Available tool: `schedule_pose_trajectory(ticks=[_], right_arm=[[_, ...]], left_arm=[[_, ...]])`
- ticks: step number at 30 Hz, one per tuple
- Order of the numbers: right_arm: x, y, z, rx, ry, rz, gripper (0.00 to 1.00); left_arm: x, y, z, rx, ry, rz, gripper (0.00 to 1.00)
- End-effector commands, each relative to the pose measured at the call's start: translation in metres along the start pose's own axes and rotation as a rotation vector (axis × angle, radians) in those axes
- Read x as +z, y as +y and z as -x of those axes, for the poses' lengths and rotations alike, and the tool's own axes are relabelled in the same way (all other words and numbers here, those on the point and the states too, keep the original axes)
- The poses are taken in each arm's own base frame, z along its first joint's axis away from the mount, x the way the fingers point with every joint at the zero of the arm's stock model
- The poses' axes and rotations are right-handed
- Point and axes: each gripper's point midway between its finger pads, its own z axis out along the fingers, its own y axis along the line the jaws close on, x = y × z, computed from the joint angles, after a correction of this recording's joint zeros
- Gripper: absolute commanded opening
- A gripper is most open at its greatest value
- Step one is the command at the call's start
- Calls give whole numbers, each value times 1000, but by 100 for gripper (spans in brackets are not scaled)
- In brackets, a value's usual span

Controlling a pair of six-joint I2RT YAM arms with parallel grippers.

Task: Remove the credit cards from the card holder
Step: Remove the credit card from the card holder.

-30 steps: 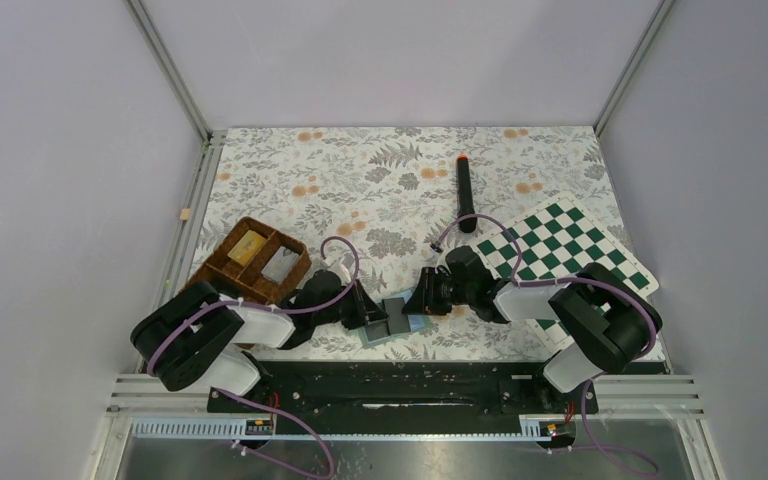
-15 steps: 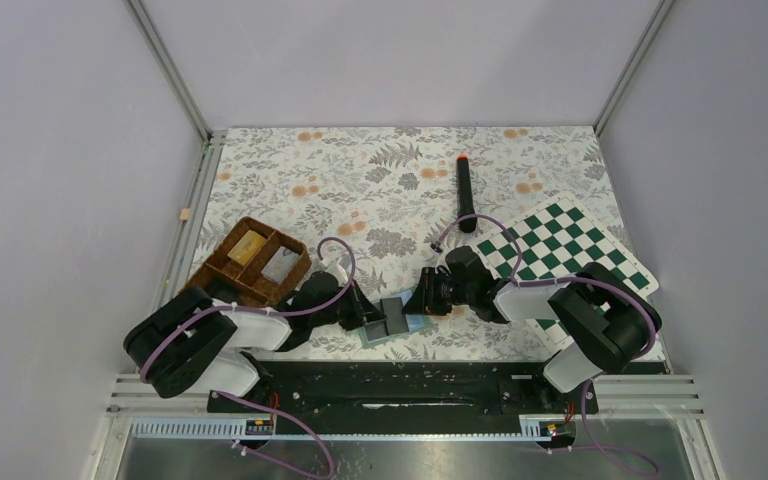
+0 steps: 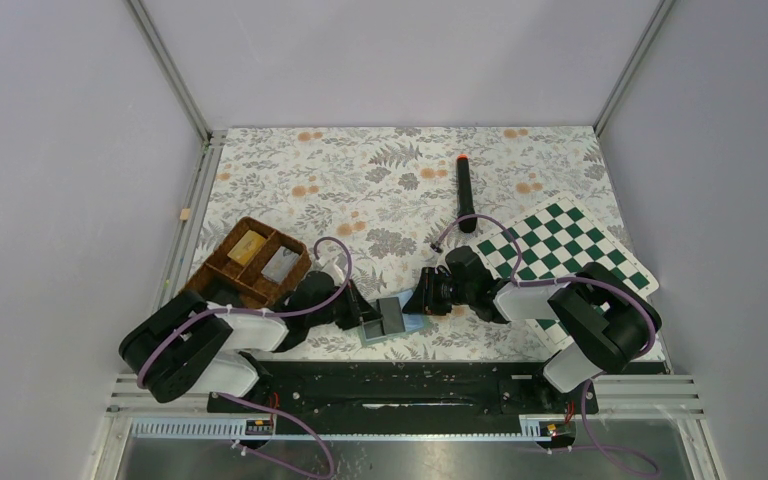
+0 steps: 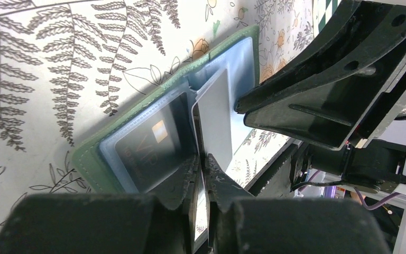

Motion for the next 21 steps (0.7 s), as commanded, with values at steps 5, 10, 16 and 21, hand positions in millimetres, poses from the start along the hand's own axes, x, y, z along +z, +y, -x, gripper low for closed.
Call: schedule_pose_trajectory(ticks=[5, 10, 16, 21], right_arm=[[0, -16, -1, 5, -7, -59, 31], [1, -17, -2, 5, -5, -60, 31], [1, -19, -3, 7, -3, -68, 30], [1, -20, -2, 6, -6, -69, 30]], left_arm=[[-5, 1, 4, 34, -25, -8, 0], [-5, 3, 4, 26, -29, -9, 0], [-11, 13, 5, 15, -47, 16, 0], [-16, 13, 9, 34, -53, 40, 0]])
